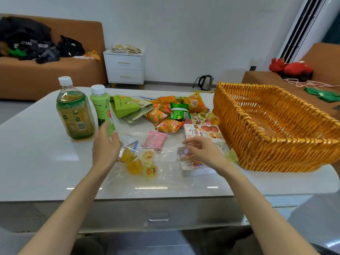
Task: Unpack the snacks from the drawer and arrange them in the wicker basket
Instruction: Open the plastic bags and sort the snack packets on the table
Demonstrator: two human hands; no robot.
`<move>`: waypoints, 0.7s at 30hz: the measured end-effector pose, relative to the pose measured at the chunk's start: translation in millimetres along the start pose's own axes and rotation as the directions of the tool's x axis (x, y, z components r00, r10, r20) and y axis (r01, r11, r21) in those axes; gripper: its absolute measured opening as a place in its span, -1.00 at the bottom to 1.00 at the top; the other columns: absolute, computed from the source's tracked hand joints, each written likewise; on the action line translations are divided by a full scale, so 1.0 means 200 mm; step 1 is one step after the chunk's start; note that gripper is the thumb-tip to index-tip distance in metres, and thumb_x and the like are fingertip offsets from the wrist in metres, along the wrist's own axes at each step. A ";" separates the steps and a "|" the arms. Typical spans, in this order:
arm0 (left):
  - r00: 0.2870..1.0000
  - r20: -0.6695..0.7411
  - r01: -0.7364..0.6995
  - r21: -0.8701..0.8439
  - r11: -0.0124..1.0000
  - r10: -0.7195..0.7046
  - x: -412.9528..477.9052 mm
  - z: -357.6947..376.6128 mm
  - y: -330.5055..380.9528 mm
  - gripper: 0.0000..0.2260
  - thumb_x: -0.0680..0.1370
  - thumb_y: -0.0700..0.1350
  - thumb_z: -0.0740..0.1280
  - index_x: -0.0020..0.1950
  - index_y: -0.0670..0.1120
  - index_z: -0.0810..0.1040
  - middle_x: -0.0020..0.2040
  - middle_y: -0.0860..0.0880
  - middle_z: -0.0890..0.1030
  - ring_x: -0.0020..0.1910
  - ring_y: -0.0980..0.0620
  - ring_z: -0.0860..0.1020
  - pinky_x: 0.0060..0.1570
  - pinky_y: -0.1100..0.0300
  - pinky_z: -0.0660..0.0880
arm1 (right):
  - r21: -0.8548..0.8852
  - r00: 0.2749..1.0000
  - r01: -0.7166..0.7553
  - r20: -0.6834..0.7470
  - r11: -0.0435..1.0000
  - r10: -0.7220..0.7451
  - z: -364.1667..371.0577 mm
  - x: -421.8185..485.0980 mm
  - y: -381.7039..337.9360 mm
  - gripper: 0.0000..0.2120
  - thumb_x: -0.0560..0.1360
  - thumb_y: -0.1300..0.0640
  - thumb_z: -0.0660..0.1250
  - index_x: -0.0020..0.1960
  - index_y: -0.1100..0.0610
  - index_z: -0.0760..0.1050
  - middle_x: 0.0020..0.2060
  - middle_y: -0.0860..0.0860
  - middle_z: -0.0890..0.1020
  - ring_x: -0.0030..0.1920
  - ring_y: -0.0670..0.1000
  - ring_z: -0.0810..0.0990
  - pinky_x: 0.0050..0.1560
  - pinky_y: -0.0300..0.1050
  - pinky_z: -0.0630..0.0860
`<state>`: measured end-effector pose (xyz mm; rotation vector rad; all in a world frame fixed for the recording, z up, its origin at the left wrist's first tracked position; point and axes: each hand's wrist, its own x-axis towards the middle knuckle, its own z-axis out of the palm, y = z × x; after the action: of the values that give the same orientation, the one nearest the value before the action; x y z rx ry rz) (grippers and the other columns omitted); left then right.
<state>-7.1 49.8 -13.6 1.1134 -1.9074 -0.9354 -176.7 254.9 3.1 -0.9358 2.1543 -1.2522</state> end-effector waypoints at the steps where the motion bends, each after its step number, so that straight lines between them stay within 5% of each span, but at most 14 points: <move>1: 0.992 -0.037 -0.120 0.064 0.991 0.123 -0.03 0.00 0.03 -0.60 0.66 -0.11 0.12 0.51 -0.07 0.26 0.46 -0.09 0.32 0.42 -0.05 0.29 0.35 0.02 0.27 | -0.079 0.994 0.011 -0.104 0.997 -0.020 -0.06 -0.02 0.02 -0.83 0.57 0.23 0.28 0.14 0.09 0.53 0.03 0.04 0.66 -0.11 -0.02 0.67 -0.06 -0.12 0.64; 3: 0.945 -0.011 -0.322 0.131 0.938 0.326 -0.12 0.03 0.12 -0.62 0.65 -0.07 0.12 0.47 -0.03 0.32 0.46 -0.05 0.32 0.44 -0.01 0.27 0.39 0.02 0.23 | -0.352 0.955 0.008 -0.274 0.936 -0.112 -0.18 -0.06 0.09 -0.76 0.57 0.28 0.24 0.18 0.09 0.53 0.09 -0.01 0.63 -0.03 -0.06 0.60 -0.06 -0.26 0.56; 6: 0.840 0.215 -0.541 0.252 0.802 0.499 -0.24 0.13 0.23 -0.55 0.59 0.15 0.07 0.45 0.08 0.36 0.49 0.02 0.29 0.51 0.00 0.16 0.50 -0.11 0.00 | -0.672 0.949 -0.069 -0.271 0.738 -0.159 -0.29 -0.14 0.21 -0.53 0.51 0.44 0.18 0.35 0.11 0.43 0.29 0.06 0.51 0.27 0.07 0.47 0.20 -0.12 0.44; 10: 0.709 0.514 -0.701 0.433 0.567 0.483 -0.37 0.30 0.29 -0.30 0.39 0.48 -0.22 0.47 0.32 0.18 0.58 0.10 -0.02 0.56 0.01 -0.19 0.39 -0.15 -0.45 | -0.823 0.992 -0.023 -0.090 0.567 -0.091 -0.29 -0.19 0.29 -0.34 0.49 0.50 0.10 0.54 0.21 0.04 0.50 0.15 0.18 0.50 0.12 0.13 0.40 -0.09 0.23; 13: 0.641 0.642 -0.764 0.481 0.430 0.422 -0.38 0.38 0.22 -0.36 0.38 0.46 -0.10 0.37 0.32 0.37 0.54 -0.02 0.22 0.55 -0.12 0.05 0.37 -0.31 -0.35 | -0.864 0.995 -0.031 -0.074 0.502 -0.065 -0.29 -0.17 0.32 -0.23 0.50 0.52 0.11 0.57 0.21 -0.18 0.56 0.10 -0.03 0.55 0.09 -0.07 0.46 -0.11 0.14; 15: 0.648 0.657 -0.756 0.491 0.434 0.385 -0.37 0.39 0.19 -0.42 0.40 0.41 -0.03 0.29 0.29 0.48 0.43 -0.06 0.42 0.50 -0.16 0.24 0.37 -0.30 -0.26 | -0.876 0.993 -0.042 -0.090 0.480 -0.078 -0.28 -0.15 0.34 -0.24 0.48 0.51 0.17 0.56 0.23 -0.10 0.55 0.10 0.04 0.53 0.11 -0.02 0.43 -0.11 0.21; 18: 0.680 0.646 -0.729 0.549 0.409 0.347 -0.35 0.40 0.17 -0.32 0.38 0.42 -0.18 0.46 0.31 0.22 0.54 0.04 0.21 0.56 -0.05 0.00 0.19 -0.18 -0.61 | -0.891 0.993 -0.054 -0.097 0.450 -0.073 -0.27 -0.12 0.36 -0.29 0.46 0.51 0.19 0.53 0.20 0.04 0.47 0.12 0.19 0.42 0.21 0.14 0.31 -0.02 0.35; 21: 0.715 0.651 -0.689 0.593 0.417 0.256 -0.30 0.38 0.16 -0.41 0.48 0.39 -0.09 0.51 0.30 0.08 0.55 0.06 0.18 0.56 -0.02 -0.01 0.10 -0.16 -0.66 | -0.877 0.990 -0.070 -0.118 0.476 -0.072 -0.28 -0.08 0.38 -0.43 0.54 0.41 0.12 0.50 0.13 0.12 0.39 0.17 0.27 0.30 0.24 0.34 0.22 0.03 0.41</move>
<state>-62.6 133.6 -36.0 0.6492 -3.0165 0.1423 -228.9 324.5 -36.5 -1.2230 2.9498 -0.0396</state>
